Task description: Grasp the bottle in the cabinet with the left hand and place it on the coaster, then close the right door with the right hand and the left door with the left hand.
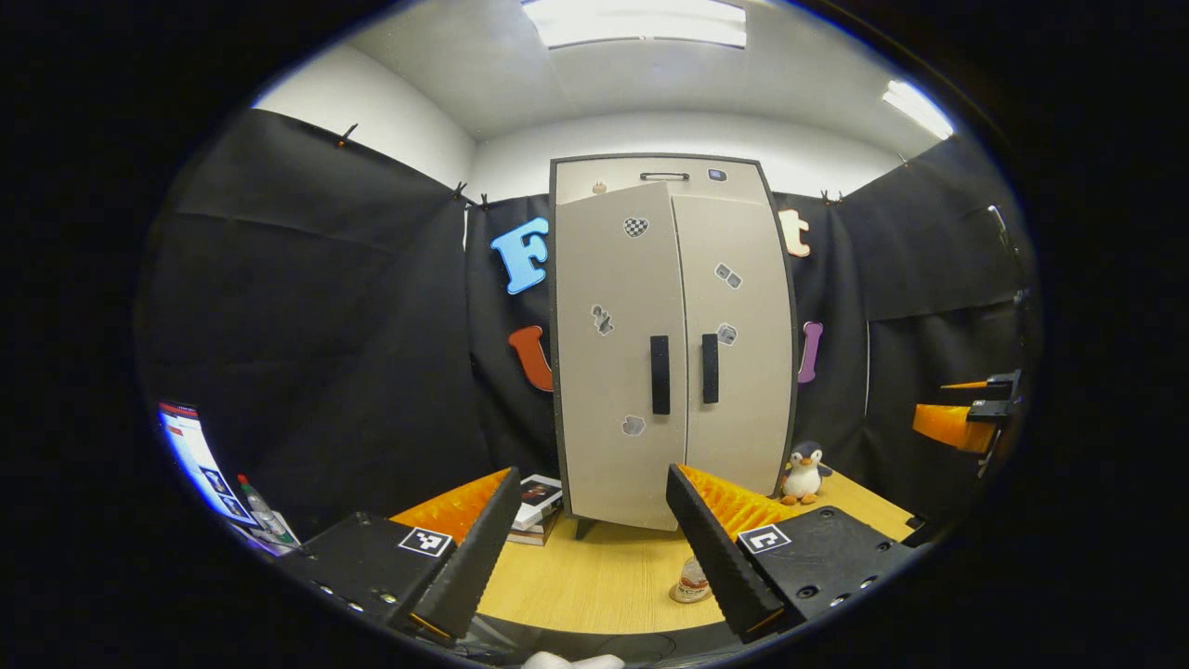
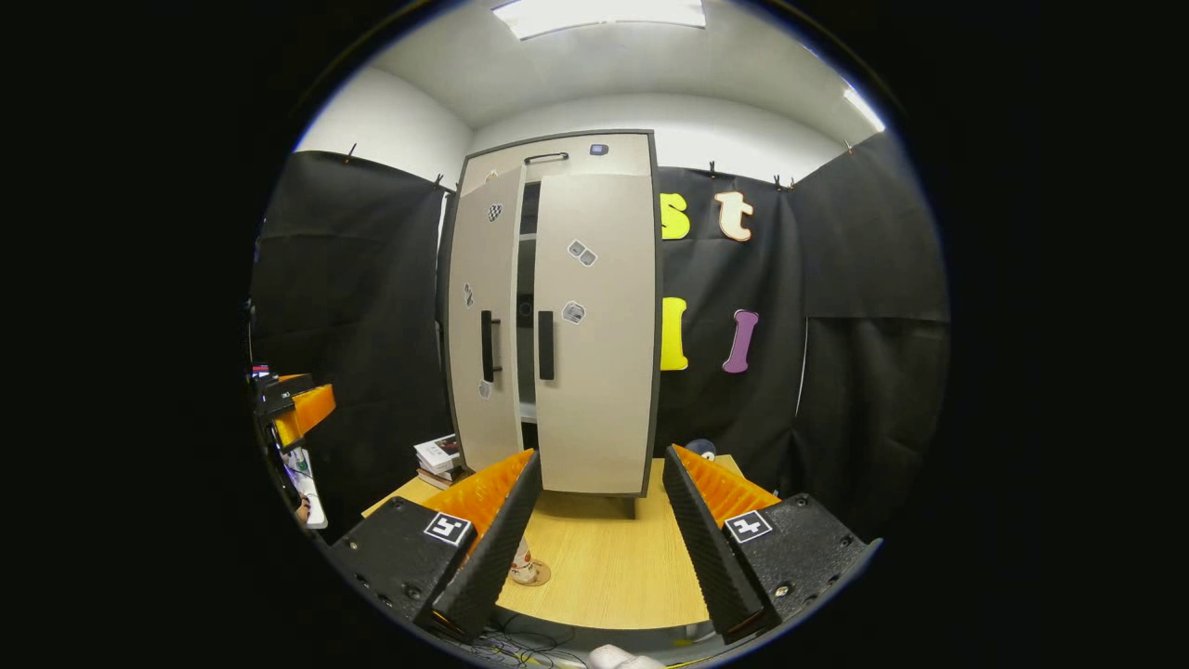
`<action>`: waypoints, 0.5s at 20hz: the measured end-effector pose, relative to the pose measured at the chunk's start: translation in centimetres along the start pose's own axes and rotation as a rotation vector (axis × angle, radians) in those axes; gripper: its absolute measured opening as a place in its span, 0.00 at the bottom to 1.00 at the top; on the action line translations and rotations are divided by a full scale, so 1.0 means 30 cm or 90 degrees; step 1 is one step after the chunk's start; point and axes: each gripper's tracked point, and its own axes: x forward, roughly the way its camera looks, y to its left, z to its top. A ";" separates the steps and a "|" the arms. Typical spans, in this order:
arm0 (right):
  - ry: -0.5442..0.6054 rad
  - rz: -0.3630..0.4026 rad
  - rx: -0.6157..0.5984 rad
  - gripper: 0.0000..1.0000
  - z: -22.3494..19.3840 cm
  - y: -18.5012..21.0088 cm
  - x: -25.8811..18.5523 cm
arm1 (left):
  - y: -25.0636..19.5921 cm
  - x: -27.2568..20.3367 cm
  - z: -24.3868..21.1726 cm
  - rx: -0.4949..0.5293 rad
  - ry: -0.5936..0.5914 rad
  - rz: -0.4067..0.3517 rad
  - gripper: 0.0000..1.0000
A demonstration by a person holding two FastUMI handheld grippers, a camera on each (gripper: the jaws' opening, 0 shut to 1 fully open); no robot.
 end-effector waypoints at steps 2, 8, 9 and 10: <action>0.001 0.009 -0.002 0.82 0.005 0.006 0.006 | -0.016 -0.003 0.002 0.002 0.000 -0.003 0.96; -0.008 0.010 -0.011 0.82 0.010 -0.004 0.015 | -0.038 -0.015 0.021 -0.014 -0.003 -0.007 0.96; -0.008 0.009 -0.011 0.82 0.012 -0.004 0.016 | -0.034 -0.017 0.025 -0.015 -0.005 -0.005 0.95; -0.007 0.010 -0.012 0.82 0.010 -0.005 0.017 | -0.030 -0.018 0.031 -0.016 -0.007 -0.002 0.96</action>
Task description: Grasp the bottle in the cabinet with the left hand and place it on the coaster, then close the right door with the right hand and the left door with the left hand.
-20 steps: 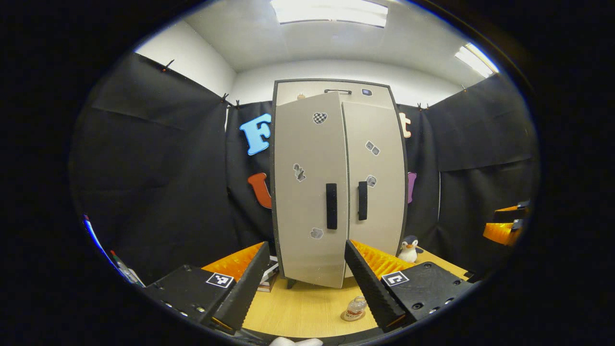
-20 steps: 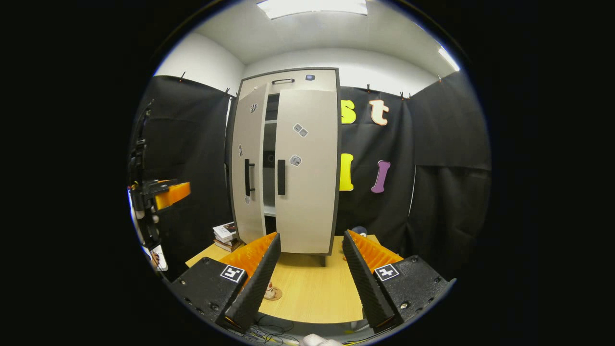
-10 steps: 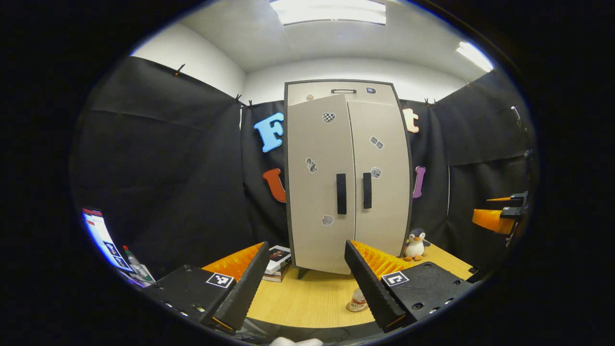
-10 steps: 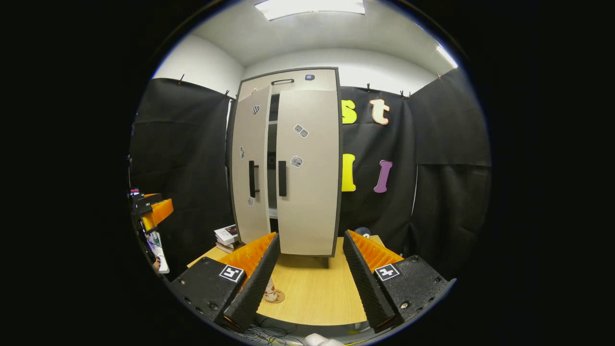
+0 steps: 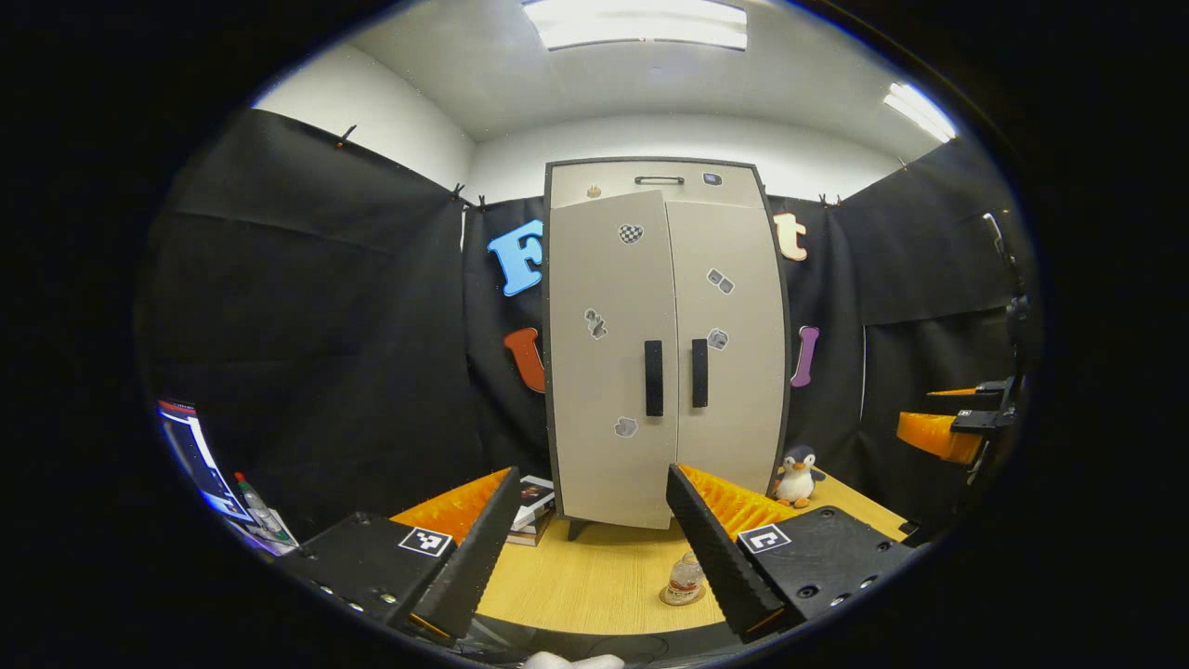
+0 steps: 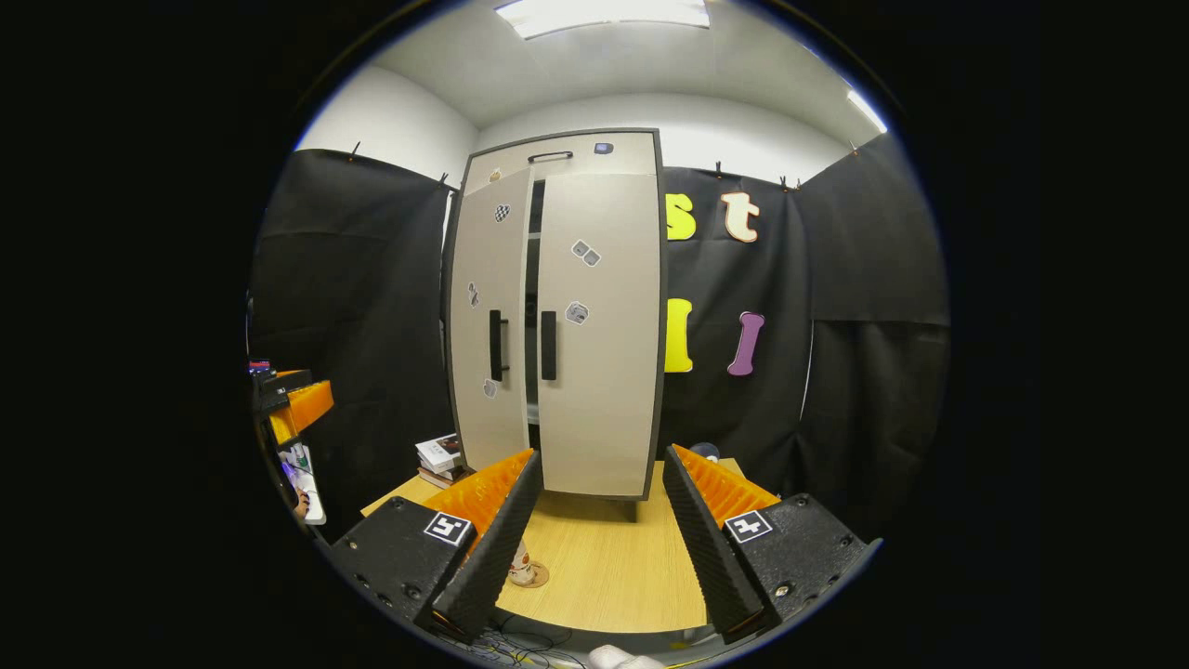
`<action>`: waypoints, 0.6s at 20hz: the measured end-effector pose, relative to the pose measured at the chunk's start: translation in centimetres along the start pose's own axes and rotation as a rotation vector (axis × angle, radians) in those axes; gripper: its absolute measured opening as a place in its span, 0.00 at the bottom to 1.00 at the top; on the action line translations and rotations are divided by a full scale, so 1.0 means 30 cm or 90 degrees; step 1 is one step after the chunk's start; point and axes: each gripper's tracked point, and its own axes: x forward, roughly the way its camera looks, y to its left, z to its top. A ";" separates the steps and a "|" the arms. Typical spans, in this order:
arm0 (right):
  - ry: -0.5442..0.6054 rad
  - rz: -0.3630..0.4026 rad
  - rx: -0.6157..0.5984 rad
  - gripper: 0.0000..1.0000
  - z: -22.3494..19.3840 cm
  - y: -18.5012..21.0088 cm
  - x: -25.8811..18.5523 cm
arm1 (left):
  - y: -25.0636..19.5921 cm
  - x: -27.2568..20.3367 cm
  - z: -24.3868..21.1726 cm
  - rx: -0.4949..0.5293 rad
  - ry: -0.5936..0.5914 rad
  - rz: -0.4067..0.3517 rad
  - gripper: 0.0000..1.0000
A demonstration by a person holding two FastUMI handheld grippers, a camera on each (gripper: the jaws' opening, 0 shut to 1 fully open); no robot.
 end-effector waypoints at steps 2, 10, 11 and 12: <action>-0.001 0.002 -0.002 0.82 0.004 0.002 0.001 | 0.004 -0.001 0.009 -0.001 -0.004 0.005 0.96; 0.012 0.006 -0.007 0.82 -0.018 0.004 0.012 | 0.007 -0.003 0.000 -0.005 0.000 0.011 0.95; 0.012 0.005 -0.007 0.82 -0.018 0.002 0.013 | 0.009 -0.001 0.003 -0.006 -0.002 0.011 0.95; 0.012 0.005 -0.006 0.82 -0.016 -0.001 0.013 | 0.009 -0.004 0.003 -0.007 -0.001 0.011 0.96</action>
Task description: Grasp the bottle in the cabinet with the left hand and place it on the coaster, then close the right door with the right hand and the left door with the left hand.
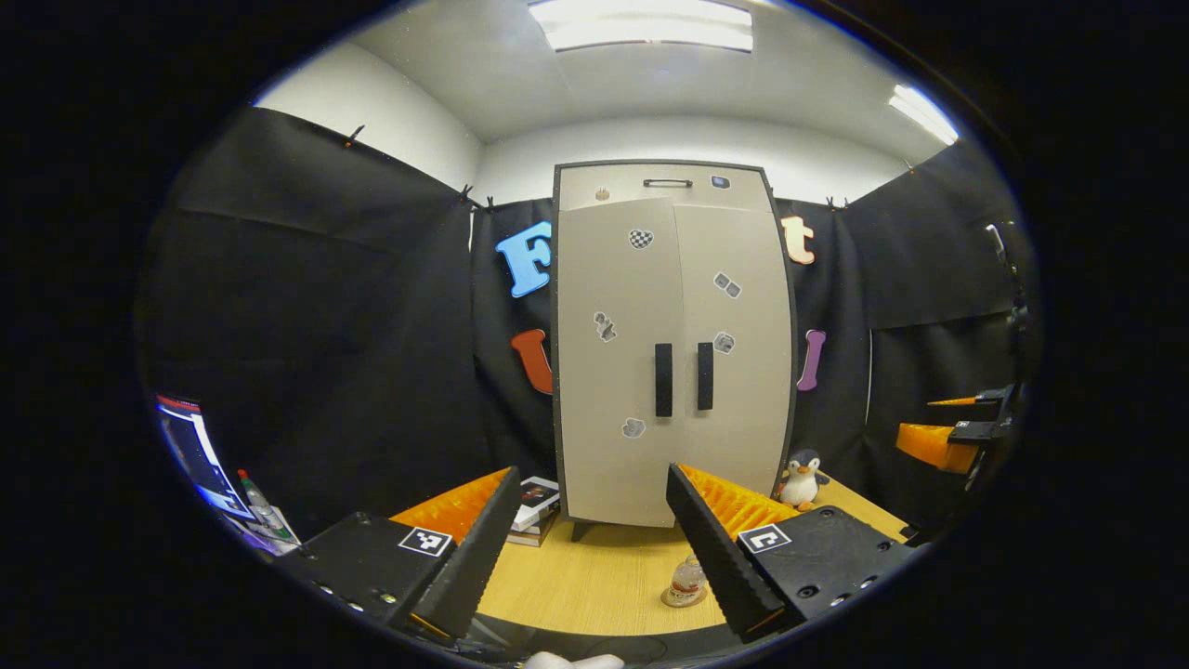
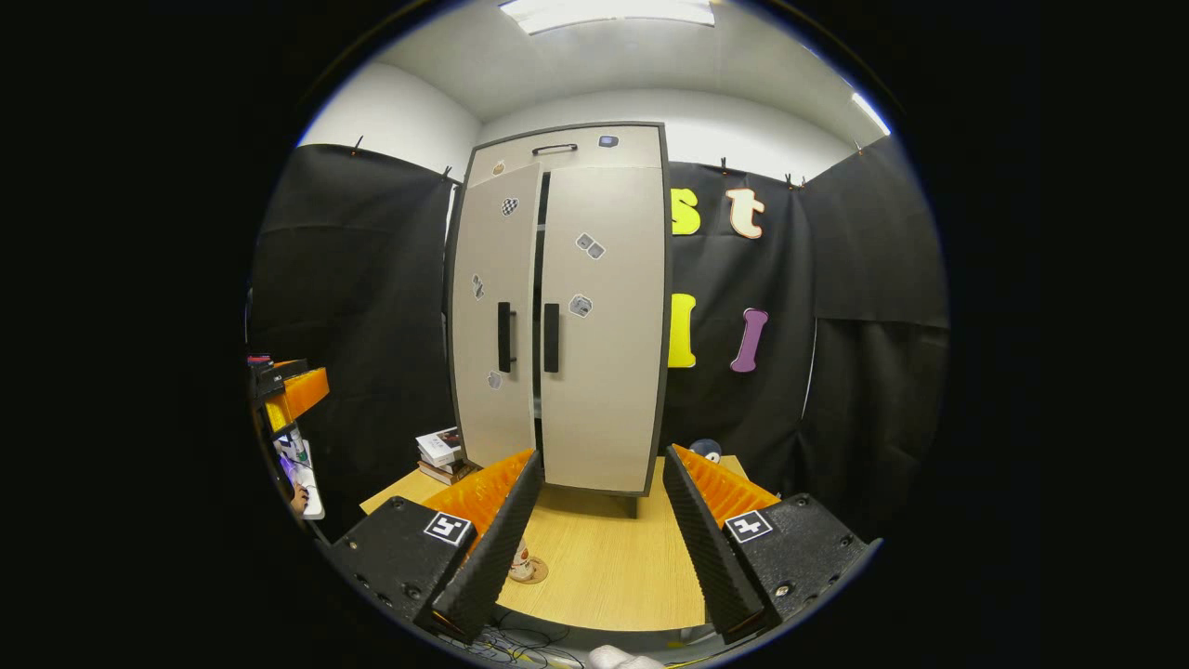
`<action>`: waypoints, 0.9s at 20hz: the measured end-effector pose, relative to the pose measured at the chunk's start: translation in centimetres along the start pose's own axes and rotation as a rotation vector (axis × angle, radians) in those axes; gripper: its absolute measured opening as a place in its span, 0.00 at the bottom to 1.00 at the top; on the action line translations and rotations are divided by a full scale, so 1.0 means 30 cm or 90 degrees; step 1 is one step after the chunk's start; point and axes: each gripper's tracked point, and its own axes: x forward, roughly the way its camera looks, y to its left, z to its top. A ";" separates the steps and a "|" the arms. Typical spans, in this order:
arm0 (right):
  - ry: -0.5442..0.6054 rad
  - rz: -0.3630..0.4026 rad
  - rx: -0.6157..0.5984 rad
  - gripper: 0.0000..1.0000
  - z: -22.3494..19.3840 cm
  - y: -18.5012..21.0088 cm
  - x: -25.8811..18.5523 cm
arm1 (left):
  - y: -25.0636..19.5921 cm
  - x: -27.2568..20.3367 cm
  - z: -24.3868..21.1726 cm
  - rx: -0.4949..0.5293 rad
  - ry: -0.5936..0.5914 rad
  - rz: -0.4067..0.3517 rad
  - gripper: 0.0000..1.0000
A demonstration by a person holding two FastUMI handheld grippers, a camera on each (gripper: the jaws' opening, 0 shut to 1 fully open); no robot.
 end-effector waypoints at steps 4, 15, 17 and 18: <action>0.000 -0.001 0.002 0.82 -0.001 -0.001 -0.002 | 0.004 -0.005 0.001 -0.004 0.001 0.001 0.96; 0.000 0.000 -0.001 0.82 0.013 0.002 -0.011 | -0.008 -0.012 0.008 -0.006 0.006 -0.009 0.96; -0.004 0.001 -0.006 0.82 0.024 0.002 -0.014 | -0.009 -0.012 0.010 -0.005 0.006 -0.012 0.95; -0.007 0.000 -0.006 0.82 0.030 0.002 -0.018 | -0.012 -0.016 0.013 -0.005 0.006 -0.014 0.95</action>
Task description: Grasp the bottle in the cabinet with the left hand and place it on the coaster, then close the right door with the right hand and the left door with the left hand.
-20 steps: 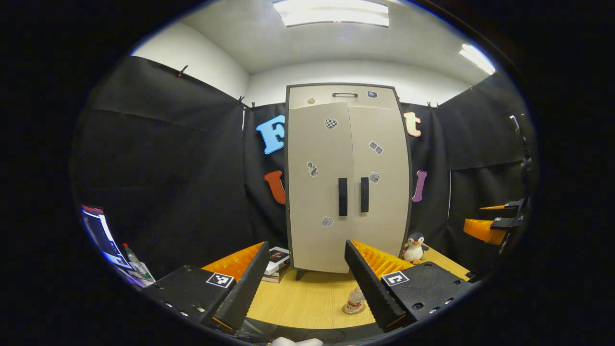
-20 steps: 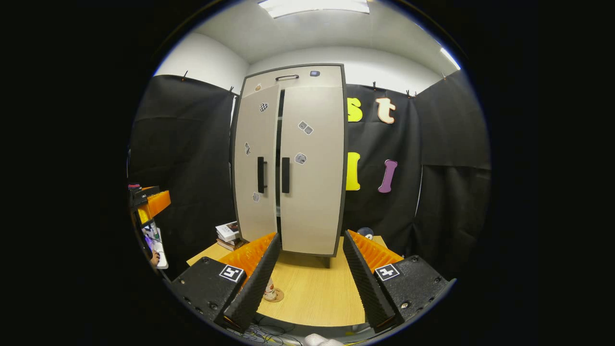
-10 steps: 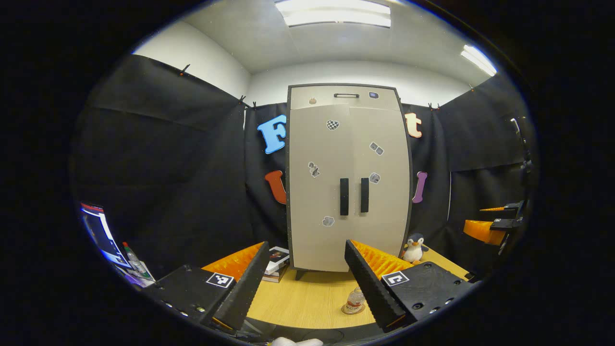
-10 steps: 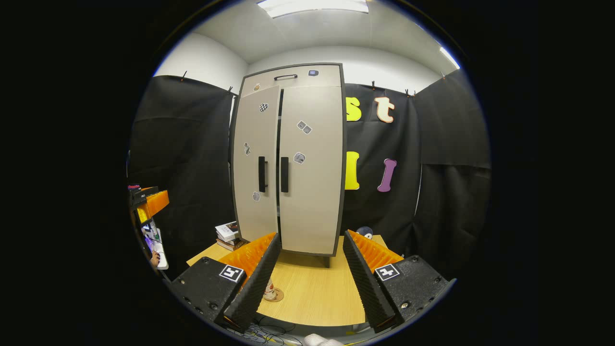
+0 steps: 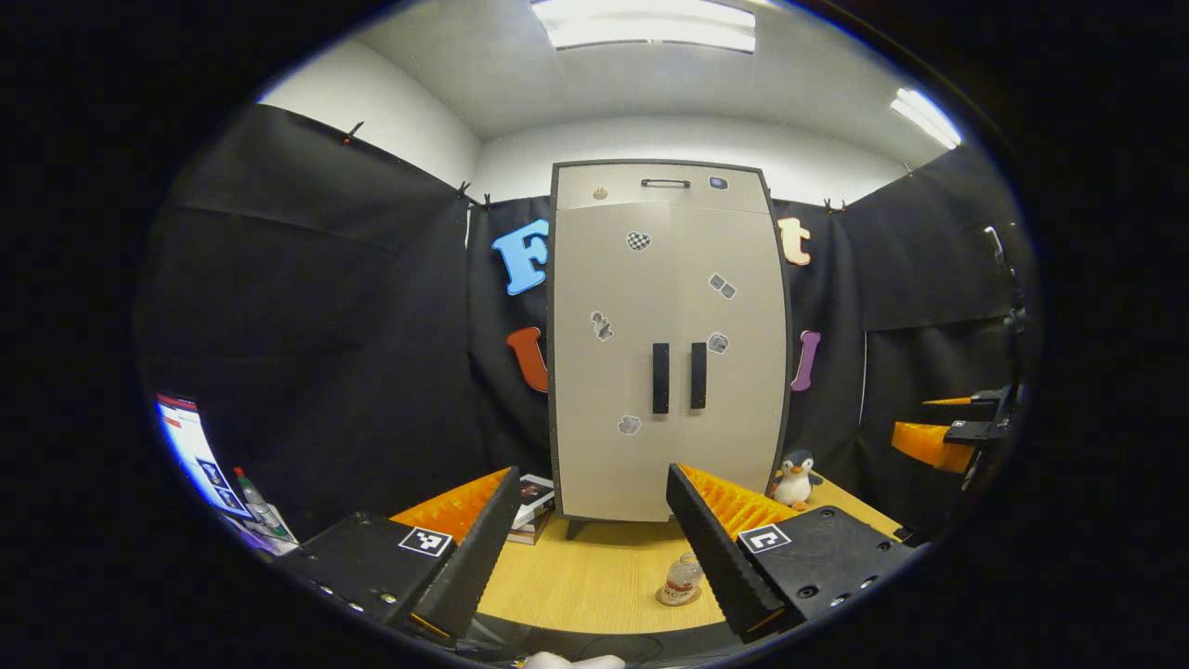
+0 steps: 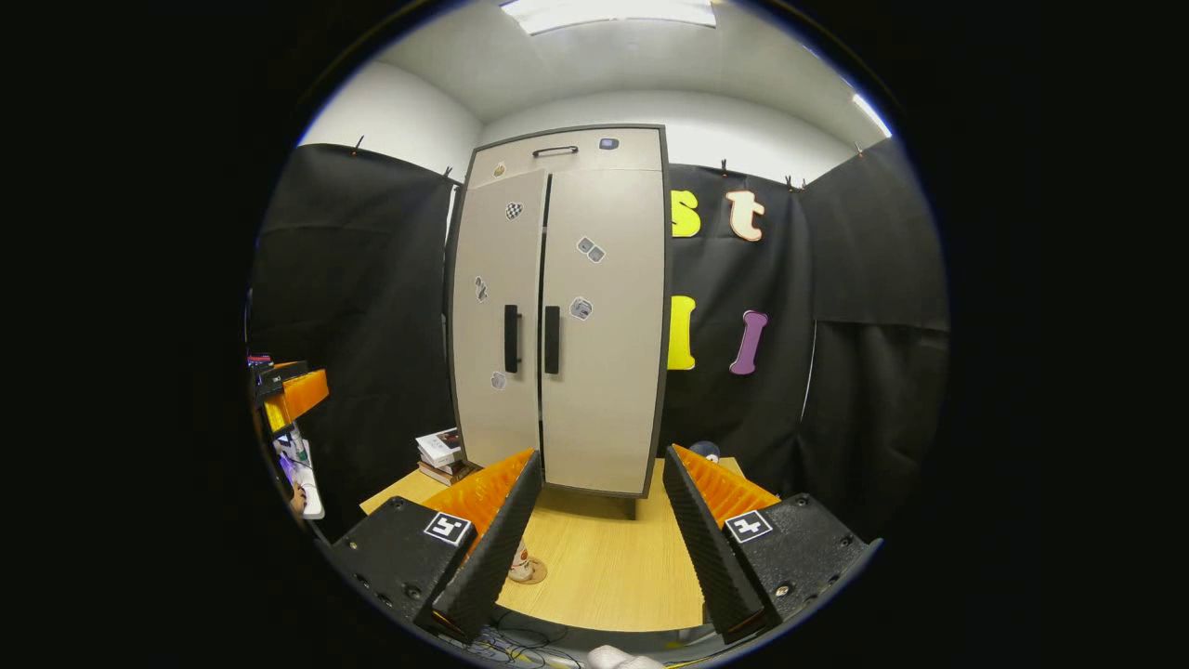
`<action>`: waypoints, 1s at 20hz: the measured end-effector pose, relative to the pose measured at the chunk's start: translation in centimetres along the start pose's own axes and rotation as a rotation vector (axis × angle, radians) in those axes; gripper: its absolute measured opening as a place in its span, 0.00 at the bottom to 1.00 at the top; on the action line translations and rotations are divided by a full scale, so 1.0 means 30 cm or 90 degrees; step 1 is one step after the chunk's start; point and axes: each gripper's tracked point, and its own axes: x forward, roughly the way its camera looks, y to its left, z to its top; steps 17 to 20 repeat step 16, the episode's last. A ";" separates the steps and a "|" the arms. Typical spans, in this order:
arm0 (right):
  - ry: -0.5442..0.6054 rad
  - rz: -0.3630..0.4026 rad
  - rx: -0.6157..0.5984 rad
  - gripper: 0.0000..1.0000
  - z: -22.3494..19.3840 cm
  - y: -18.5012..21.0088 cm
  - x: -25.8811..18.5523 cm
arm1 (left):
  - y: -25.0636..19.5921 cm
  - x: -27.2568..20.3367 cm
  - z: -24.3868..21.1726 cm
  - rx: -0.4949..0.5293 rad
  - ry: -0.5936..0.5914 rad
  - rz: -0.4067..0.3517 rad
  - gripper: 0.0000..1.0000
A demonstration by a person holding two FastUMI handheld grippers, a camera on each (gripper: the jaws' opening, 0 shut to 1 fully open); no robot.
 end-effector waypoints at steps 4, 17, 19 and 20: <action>-0.005 -0.002 0.003 0.82 0.002 -0.004 -0.004 | -0.011 -0.001 0.003 -0.002 0.001 -0.003 0.96; 0.002 -0.009 0.009 0.82 -0.018 -0.030 -0.020 | -0.016 -0.017 0.001 0.000 0.004 0.002 0.96; 0.002 -0.009 0.009 0.82 -0.018 -0.030 -0.020 | -0.016 -0.017 0.001 0.000 0.004 0.002 0.96; 0.002 -0.009 0.009 0.82 -0.018 -0.030 -0.020 | -0.016 -0.017 0.001 0.000 0.004 0.002 0.96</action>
